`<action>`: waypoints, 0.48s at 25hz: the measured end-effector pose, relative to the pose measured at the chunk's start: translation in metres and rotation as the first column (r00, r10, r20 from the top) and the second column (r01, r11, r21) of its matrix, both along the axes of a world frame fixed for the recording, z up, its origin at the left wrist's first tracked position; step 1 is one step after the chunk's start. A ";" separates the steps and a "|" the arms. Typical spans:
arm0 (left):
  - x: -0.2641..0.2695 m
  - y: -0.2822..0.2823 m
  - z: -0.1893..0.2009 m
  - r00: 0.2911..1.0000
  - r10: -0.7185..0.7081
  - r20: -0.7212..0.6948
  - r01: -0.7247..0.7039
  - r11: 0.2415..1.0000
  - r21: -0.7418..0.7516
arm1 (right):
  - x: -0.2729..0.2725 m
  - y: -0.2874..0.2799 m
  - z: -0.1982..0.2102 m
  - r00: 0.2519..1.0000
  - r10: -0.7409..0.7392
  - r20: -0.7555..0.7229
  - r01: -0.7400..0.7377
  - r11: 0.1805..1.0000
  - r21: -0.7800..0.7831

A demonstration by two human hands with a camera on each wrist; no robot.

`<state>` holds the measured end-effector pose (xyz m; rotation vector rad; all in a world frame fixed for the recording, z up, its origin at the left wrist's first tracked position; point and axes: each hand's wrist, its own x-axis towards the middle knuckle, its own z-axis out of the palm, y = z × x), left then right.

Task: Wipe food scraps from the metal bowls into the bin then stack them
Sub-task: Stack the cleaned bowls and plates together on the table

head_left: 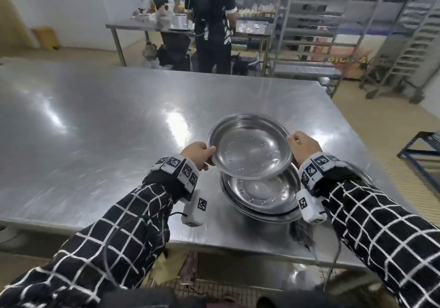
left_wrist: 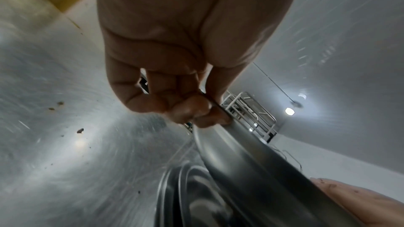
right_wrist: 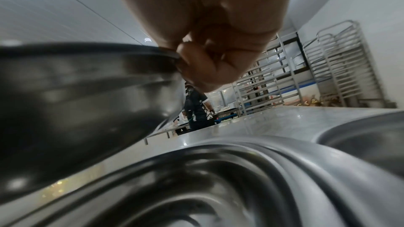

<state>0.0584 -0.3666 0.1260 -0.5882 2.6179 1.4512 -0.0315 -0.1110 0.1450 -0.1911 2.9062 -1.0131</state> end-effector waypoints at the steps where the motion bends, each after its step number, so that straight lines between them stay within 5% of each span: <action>1: 0.000 0.008 -0.003 0.999 -0.037 0.026 0.038 0.999 -0.020 | 0.005 0.010 -0.003 1.000 -0.021 0.011 0.021 0.999 0.028; 6: 0.000 0.034 -0.020 0.975 -0.162 0.153 0.191 0.961 -0.201 | 0.022 0.037 -0.017 0.998 -0.038 0.057 0.018 0.949 0.315; 12: 0.000 0.042 -0.034 0.938 -0.202 0.280 0.318 0.825 -0.468 | 0.021 0.044 -0.043 0.998 0.017 0.052 -0.044 0.817 0.574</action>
